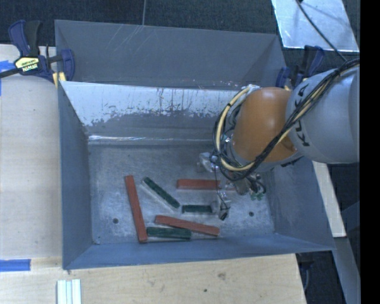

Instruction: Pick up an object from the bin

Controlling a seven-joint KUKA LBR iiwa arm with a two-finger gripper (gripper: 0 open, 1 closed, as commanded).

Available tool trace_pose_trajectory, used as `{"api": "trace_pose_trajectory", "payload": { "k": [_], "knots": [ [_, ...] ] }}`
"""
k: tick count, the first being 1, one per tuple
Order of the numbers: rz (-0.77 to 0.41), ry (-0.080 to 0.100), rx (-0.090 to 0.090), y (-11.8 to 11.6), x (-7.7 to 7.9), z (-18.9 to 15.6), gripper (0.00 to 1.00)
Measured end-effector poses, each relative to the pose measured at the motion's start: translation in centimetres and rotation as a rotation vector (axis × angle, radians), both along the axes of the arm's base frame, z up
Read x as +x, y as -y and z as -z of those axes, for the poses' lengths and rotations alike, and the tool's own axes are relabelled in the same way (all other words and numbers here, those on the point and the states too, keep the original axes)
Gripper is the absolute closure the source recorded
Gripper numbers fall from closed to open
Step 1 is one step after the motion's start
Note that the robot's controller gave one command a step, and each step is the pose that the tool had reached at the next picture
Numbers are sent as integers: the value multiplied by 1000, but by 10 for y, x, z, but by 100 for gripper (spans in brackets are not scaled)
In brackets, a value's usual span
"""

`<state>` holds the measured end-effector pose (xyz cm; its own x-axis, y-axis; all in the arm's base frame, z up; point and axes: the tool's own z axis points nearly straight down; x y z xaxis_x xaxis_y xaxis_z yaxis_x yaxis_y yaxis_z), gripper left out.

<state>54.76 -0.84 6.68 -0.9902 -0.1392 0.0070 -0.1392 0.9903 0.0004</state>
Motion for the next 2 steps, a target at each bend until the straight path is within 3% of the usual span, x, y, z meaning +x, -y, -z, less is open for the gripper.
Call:
{"api": "trace_pose_trajectory", "payload": {
  "k": [1, 2],
  "knots": [
    [-1, 14, 1, -1, 3, -5, 100],
    [-55, 19, -1, 17, -7, -146, 100]
  ]
}}
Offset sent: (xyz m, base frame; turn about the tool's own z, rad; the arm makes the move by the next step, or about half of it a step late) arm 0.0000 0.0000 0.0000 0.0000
